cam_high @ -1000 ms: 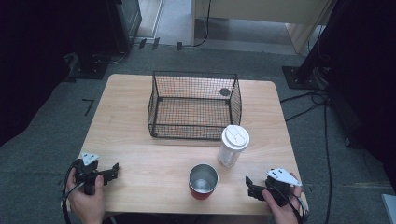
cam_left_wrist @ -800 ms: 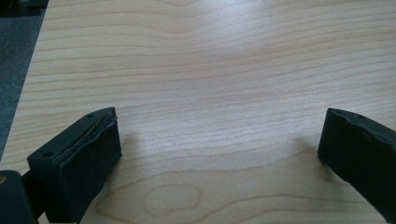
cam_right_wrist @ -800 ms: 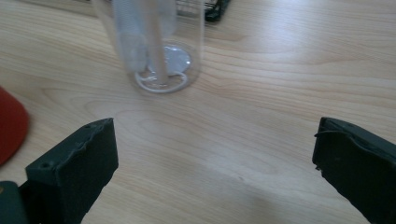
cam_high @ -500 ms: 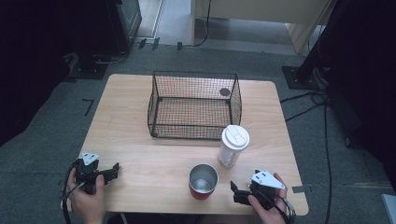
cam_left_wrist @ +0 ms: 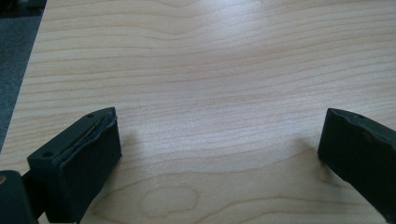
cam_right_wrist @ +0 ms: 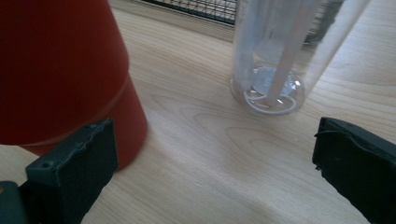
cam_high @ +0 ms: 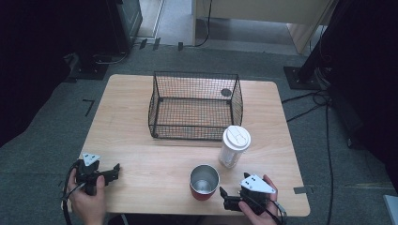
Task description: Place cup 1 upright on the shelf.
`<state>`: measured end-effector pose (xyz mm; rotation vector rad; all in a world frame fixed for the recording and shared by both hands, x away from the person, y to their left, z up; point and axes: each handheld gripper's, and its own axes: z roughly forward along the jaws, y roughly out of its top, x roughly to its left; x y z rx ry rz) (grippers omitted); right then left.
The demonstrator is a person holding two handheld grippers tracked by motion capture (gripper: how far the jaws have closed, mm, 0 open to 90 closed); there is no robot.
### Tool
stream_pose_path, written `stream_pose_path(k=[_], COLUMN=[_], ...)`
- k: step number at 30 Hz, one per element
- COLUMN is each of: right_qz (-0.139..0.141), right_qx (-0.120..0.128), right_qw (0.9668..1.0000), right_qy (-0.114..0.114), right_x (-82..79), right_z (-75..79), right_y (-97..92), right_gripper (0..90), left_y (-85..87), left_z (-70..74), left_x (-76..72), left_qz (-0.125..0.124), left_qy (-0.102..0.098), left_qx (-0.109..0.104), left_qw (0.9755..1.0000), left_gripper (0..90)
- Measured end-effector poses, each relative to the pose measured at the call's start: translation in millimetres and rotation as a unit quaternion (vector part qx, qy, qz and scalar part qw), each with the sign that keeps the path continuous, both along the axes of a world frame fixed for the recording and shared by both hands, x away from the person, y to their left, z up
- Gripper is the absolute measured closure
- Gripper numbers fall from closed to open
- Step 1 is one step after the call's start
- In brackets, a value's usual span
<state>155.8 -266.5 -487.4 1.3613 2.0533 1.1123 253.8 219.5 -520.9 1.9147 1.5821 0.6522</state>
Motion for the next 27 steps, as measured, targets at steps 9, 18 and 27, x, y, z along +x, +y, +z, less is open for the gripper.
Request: stream_pose_path(k=[9, 18, 27], right_qz=[0.021, 0.043, 0.071], right_qx=[0.013, 0.02, 0.028], right_qw=[0.9997, 0.9988, 0.9971], right_qy=[0.002, -0.006, -0.006], right_x=[-3.7, -8.0, -11.9], right_z=[1.7, 5.0, 6.4], right_y=[9.6, 14.9, 30.5], right_gripper=[0.6, 0.6, 0.6], left_y=[0.0, 0.0, 0.0], left_z=[0.0, 0.0, 0.0], left_x=[0.0, 0.0, 0.0], left_qz=[0.0, 0.0, 0.0], left_qy=[0.0, 0.0, 0.0], left_qx=[0.0, 0.0, 0.0], left_qw=[1.0, 1.0, 1.0], left_gripper=[0.0, 0.0, 0.0])
